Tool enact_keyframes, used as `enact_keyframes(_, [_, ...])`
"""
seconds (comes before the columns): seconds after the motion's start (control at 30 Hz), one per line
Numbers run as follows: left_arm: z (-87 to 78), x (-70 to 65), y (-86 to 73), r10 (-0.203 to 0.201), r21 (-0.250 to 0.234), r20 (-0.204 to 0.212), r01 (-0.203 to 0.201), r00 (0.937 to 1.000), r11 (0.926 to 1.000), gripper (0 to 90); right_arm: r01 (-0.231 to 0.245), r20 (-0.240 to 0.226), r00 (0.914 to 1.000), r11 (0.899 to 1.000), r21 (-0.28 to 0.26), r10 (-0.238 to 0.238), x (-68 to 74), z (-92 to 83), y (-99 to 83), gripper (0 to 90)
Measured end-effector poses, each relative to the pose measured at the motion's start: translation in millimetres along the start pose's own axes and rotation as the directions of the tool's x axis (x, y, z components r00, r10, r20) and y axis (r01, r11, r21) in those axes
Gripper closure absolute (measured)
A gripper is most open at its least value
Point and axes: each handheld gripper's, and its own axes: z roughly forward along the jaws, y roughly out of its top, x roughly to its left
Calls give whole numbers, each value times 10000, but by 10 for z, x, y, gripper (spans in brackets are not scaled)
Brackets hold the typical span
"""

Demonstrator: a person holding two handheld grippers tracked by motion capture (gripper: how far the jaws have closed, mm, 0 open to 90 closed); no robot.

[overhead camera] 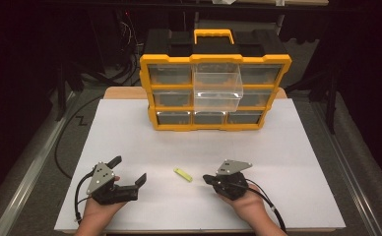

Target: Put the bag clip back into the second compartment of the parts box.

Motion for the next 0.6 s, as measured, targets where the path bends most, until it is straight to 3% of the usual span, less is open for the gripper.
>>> enact_keyframes(0.1, [-2,-4,4,7,-20,25,-7,10000,10000,4,-302,95,9995,9994,-183,304,-57,-60,-80,897])
enact_keyframes(0.2, [3,-10,5,-6,-40,61,6,10000,10000,4,-1057,78,9943,9924,-627,1064,-161,-168,-143,874])
enact_keyframes(0.37, [7,-20,5,-8,-42,108,8,9999,10000,4,-1204,223,9922,9898,-756,1224,-189,-198,-149,820])
enact_keyframes(0.6, [2,-25,5,28,-69,121,-27,9999,10000,4,-1456,50,9892,9872,-652,1463,-200,-157,-149,576])
